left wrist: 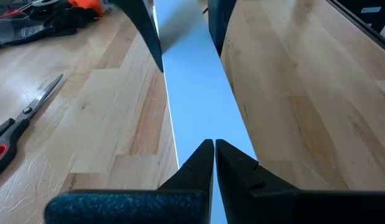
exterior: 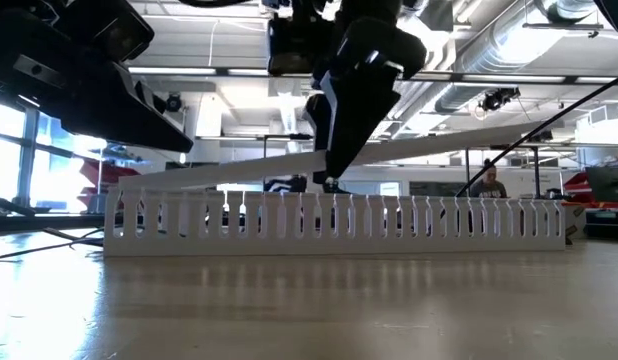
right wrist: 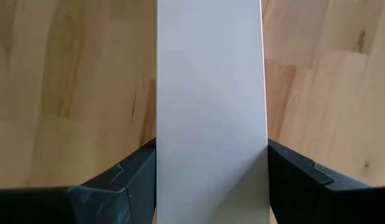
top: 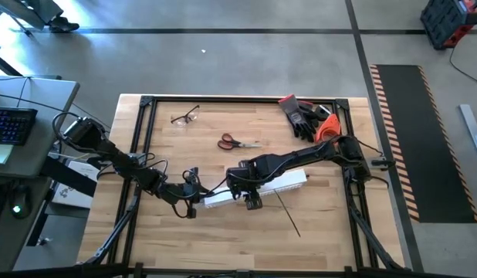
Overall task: Ziptie cables
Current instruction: Close the white cable duct lid
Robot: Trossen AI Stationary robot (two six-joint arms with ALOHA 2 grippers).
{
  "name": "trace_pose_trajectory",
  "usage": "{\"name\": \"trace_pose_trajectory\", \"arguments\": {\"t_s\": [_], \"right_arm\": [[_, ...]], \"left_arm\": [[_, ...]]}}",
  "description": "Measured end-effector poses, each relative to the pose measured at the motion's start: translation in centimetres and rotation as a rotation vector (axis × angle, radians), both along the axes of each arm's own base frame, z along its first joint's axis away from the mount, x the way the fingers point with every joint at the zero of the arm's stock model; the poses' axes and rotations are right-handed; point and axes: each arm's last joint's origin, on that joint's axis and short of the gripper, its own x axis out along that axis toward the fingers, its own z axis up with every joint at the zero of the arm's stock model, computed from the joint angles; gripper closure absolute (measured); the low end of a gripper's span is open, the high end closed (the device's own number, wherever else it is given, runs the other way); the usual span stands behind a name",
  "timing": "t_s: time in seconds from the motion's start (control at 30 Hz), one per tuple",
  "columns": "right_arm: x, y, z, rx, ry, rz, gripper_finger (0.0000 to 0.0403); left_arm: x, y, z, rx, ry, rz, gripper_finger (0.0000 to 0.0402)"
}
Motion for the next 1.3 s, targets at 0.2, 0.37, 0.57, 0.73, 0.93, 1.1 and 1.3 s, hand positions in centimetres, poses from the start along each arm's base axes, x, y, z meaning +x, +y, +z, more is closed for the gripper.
{"name": "trace_pose_trajectory", "arguments": {"t_s": [0.2,0.37,0.57,0.73,0.93,1.1,1.3], "right_arm": [[0.1,0.2,0.4,0.003,-0.009,0.003,0.0185],[0.2,0.2,0.4,0.006,-0.020,0.005,0.0185],[0.2,0.2,0.4,0.000,-0.022,0.017,0.0185],[0.2,0.2,0.4,-0.008,-0.024,0.025,0.0185],[-0.1,0.0,0.9,-0.072,-0.027,0.033,0.0185],[-1.1,-0.5,3.6,-0.146,-0.082,0.022,0.0186],[-2.8,0.4,6.2,-0.151,-0.103,-0.046,0.0186]], "left_arm": [[0.0,-0.1,0.0,0.001,0.000,-0.003,0.0402],[-0.1,-0.1,0.0,0.001,0.000,-0.008,0.0402],[-0.1,-0.1,0.0,0.001,0.000,-0.007,0.0402],[0.0,-0.1,0.3,0.042,-0.033,0.006,0.0402],[0.0,0.0,1.8,0.089,-0.119,0.007,0.0402],[-0.5,0.0,3.1,0.108,-0.167,0.024,0.0402],[-1.9,-0.6,4.0,0.130,-0.178,0.048,0.0402]]}}
